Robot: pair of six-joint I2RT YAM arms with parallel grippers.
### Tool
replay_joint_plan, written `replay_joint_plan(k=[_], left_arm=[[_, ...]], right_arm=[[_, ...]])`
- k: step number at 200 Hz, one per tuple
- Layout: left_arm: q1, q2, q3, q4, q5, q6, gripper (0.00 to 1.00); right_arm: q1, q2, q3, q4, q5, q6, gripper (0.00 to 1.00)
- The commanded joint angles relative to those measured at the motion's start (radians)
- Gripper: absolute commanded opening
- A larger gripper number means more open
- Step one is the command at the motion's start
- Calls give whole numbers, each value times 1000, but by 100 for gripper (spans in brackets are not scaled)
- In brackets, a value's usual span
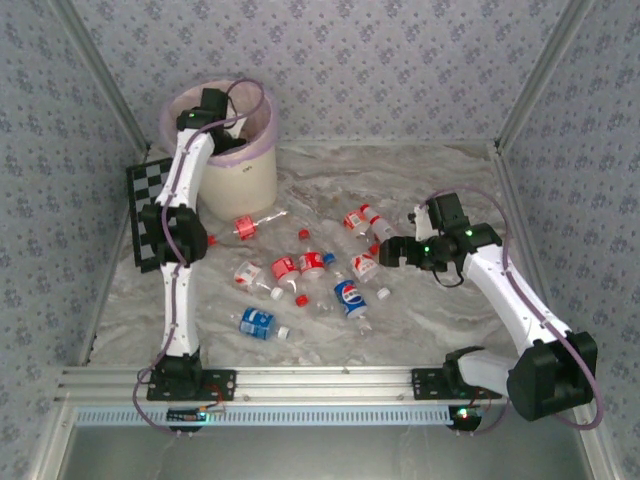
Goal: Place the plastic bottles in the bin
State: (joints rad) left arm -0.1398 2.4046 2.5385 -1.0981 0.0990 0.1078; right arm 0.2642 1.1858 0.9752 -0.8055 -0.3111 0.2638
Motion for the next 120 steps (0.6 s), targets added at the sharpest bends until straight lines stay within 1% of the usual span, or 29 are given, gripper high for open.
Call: replay_joint_plan(k=[1, 27, 39, 58, 81, 86, 120], left_arm=[[-11, -50, 39, -14, 31, 19, 90], [-20, -84, 99, -25, 40, 18, 99], [-21, -102, 121, -28, 67, 7, 100], [-26, -145, 128, -22, 86, 0, 100], [-33, -203, 127, -20, 82, 2, 100], [-34, -216, 127, -20, 81, 1, 100], [-37, -300, 121, -30, 51, -9, 100]], right_arm=[[-9, 15, 53, -14, 75, -57, 100], [-11, 114, 130, -66, 240, -168, 100], [-12, 162, 151, -64, 270, -198, 100], [-11, 242, 184, -71, 289, -245, 100], [-15, 330, 209, -68, 313, -283, 95], [-17, 347, 245, -61, 311, -291, 95], [-27, 475, 297, -14, 271, -317, 87]])
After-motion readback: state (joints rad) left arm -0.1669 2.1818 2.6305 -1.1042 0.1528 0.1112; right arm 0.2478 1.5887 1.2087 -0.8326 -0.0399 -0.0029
